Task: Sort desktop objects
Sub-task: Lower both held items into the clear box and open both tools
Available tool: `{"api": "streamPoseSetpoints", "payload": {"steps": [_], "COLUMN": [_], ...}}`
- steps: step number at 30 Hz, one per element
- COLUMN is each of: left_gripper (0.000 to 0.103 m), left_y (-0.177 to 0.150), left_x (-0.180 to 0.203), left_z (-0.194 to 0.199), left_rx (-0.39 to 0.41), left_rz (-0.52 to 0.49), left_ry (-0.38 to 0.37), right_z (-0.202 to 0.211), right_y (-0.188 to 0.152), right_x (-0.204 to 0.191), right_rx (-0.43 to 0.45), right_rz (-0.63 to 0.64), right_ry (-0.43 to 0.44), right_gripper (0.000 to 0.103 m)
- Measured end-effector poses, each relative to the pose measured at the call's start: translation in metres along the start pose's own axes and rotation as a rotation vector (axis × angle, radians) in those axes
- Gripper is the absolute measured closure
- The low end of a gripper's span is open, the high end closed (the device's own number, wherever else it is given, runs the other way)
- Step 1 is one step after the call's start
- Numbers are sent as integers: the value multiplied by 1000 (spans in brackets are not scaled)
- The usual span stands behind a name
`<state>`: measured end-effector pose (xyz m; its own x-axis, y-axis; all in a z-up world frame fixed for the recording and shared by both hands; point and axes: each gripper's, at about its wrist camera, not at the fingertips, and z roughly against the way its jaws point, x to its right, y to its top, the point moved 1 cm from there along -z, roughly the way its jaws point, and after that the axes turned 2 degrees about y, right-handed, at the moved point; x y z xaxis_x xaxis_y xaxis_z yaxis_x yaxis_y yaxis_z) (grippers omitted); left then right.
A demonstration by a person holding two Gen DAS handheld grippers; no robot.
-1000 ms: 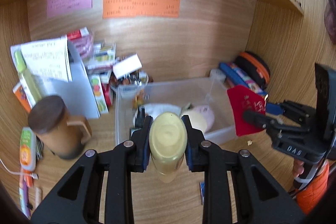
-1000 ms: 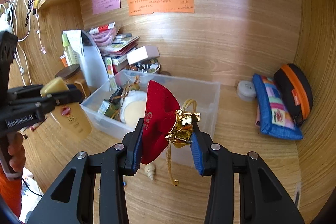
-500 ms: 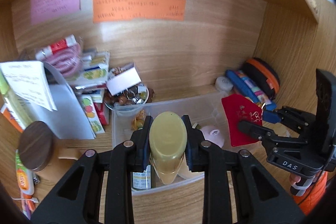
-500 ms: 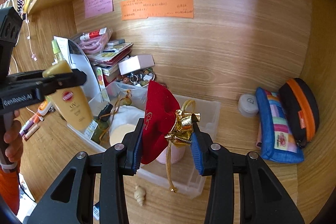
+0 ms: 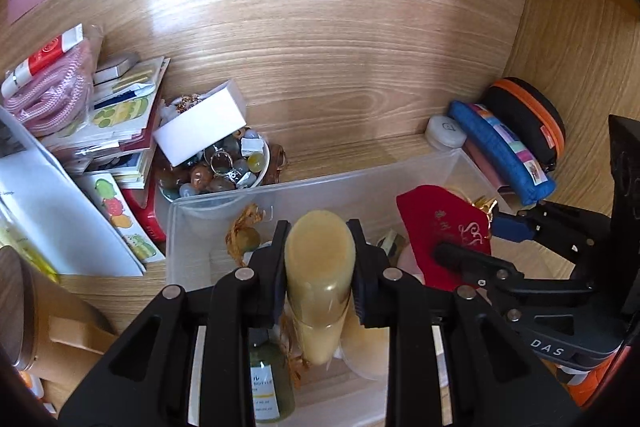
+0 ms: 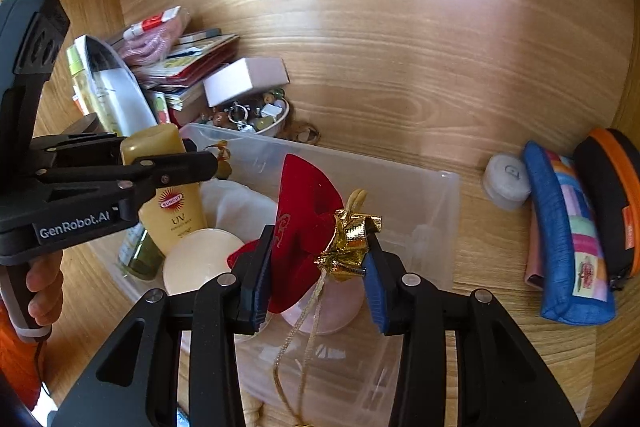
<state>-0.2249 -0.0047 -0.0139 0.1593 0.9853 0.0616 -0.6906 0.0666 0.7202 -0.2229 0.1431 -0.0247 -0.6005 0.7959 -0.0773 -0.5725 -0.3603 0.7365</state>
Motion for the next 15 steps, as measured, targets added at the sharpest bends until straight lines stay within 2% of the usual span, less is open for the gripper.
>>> {"api": "streamPoseSetpoints", "payload": {"steps": [5,8,12,15], "left_gripper": [77,77,77,75], "left_y": [-3,-5,-10,-11], "left_x": [-1,0,4,6], "left_z": [-12,-18,-24,-23], "left_rx": [-30,-52,-66,-63], "left_rz": [-4,-5,-25,-27], "left_ry": [34,27,59,57], "right_z": [-12,-14,-17,-17], "right_y": [1,1,1,0], "right_x": [1,1,0,-1], "right_rx": [-16,-13,-11,1], "right_rz": [-11,-8,-8,1], "right_ry": [-5,-20,-36,-54], "right_gripper": [66,65,58,56]}}
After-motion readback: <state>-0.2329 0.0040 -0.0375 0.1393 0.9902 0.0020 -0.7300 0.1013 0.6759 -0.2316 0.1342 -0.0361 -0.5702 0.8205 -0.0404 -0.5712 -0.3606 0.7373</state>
